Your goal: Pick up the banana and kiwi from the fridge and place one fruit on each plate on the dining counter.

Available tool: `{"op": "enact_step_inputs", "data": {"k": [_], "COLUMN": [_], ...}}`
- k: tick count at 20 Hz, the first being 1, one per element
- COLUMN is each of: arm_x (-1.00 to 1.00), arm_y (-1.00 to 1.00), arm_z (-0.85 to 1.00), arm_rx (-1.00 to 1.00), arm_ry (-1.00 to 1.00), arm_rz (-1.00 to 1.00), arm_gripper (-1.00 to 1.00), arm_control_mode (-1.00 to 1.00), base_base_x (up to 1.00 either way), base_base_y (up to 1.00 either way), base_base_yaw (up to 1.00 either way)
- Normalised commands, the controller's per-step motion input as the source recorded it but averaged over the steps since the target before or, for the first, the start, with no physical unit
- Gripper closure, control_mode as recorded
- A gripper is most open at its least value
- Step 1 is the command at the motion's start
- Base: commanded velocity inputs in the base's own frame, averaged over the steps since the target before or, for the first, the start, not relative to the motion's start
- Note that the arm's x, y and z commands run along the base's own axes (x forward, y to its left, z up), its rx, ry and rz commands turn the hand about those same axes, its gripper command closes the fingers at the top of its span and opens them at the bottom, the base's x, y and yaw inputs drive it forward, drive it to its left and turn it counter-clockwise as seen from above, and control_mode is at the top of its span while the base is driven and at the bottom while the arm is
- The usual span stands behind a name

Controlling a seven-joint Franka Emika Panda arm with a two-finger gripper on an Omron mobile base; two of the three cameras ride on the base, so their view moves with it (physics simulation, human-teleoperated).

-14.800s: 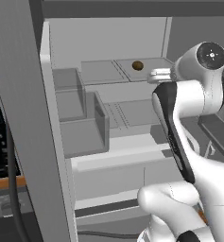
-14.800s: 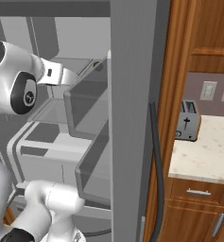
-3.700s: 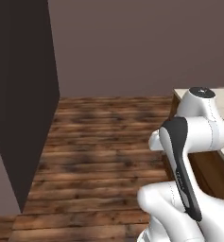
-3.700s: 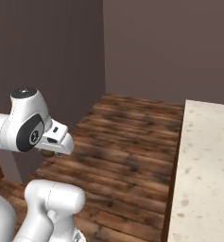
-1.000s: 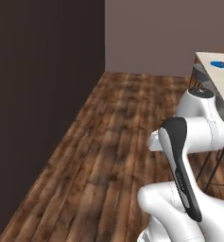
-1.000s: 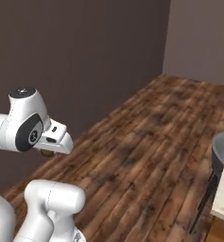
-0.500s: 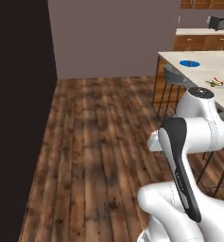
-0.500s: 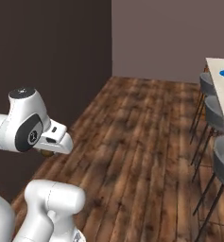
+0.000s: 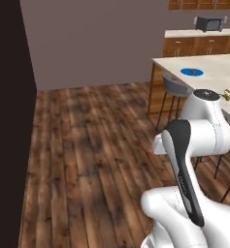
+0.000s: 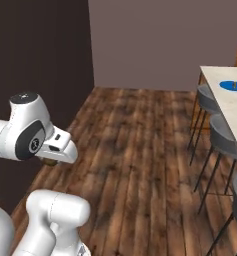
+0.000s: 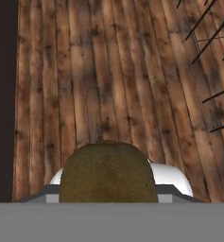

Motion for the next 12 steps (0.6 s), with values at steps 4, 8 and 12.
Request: {"op": "enact_step_inputs", "data": {"k": [4,8,12], "arm_x": [0.00,0.00,0.00], "arm_y": [0.00,0.00,0.00], "arm_z": [0.00,0.00,0.00], "arm_rx": [0.00,0.00,0.00], "arm_ry": [0.00,0.00,0.00], "arm_rz": [0.00,0.00,0.00], "arm_gripper": [1.00,1.00,1.00], "arm_control_mode": [1.00,1.00,1.00], "base_base_x": [1.00,1.00,1.00], "base_base_y": [0.06,0.50,0.48], "base_base_yaw": [-0.22,-0.28,-0.42]}}
